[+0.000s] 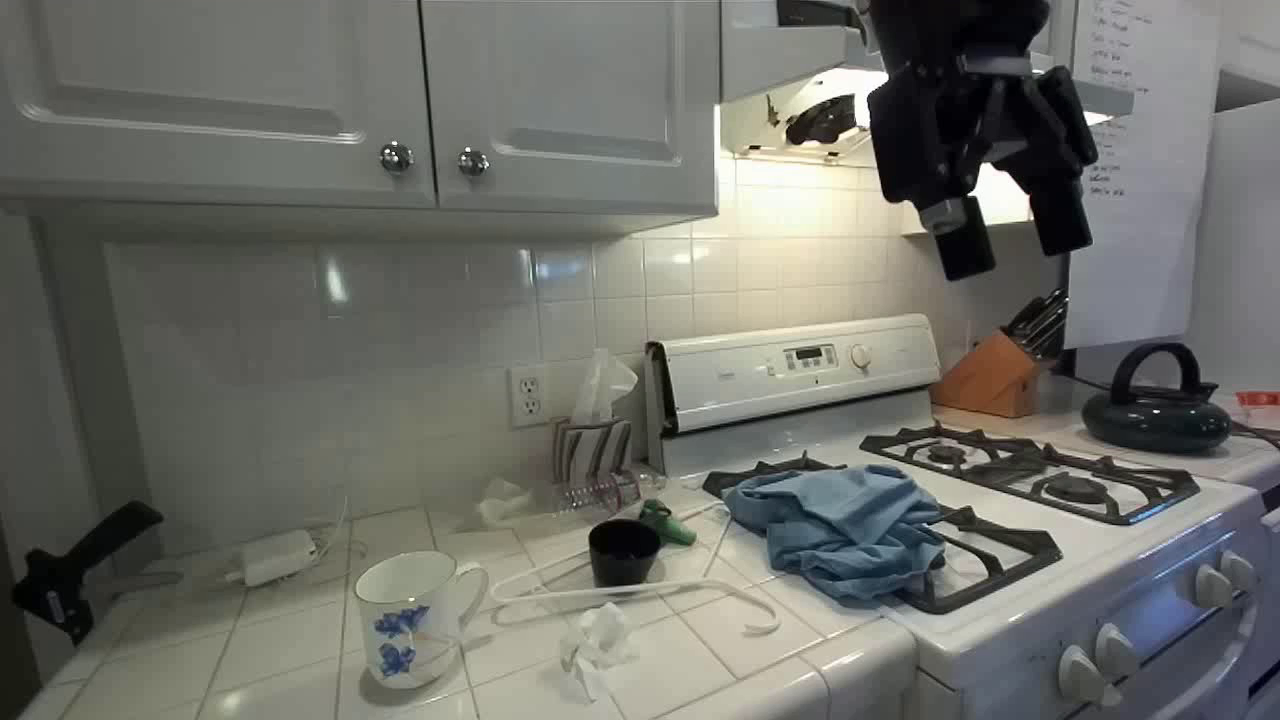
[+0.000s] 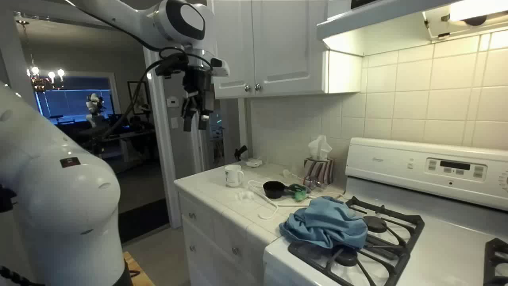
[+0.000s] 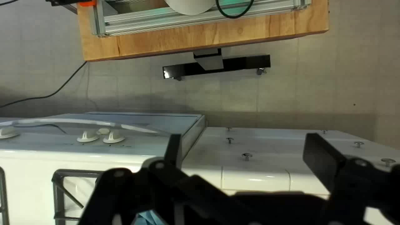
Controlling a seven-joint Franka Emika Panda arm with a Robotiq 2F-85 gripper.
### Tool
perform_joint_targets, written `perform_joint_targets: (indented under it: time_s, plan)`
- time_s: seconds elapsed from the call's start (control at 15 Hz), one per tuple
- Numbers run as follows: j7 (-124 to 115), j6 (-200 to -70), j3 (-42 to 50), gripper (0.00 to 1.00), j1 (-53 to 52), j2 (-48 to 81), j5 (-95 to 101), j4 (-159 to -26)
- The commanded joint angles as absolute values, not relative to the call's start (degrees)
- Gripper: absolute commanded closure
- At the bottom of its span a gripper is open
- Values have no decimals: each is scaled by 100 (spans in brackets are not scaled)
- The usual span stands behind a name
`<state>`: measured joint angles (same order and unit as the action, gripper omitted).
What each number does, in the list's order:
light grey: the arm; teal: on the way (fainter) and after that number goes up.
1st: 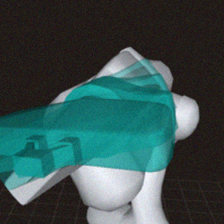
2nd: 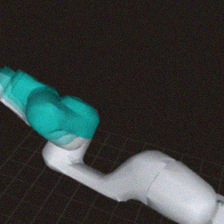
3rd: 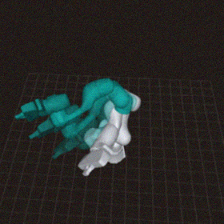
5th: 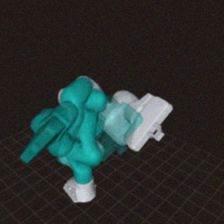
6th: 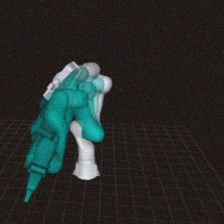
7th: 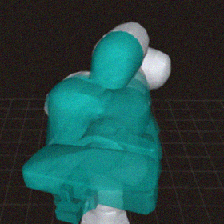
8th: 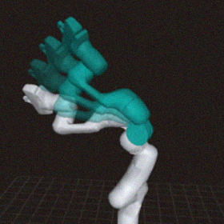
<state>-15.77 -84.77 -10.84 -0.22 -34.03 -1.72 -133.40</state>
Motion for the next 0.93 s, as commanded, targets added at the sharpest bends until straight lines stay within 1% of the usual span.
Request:
perform_joint_targets:
  time_s: [0.0,0.33,0.47,0.6,0.87]
  plan:
    - [-1614,-8469,-1016,0,-109,-3389,-141,-13330]
    - [-1563,-8626,-983,0,-111,-3377,-161,-13382]
    - [-1673,-9132,-984,0,-19,-3214,-65,-13462]
    - [-1861,-9927,-1043,0,135,-2966,297,-13560]
    - [-2083,-11380,-952,0,395,-1932,977,-13497]
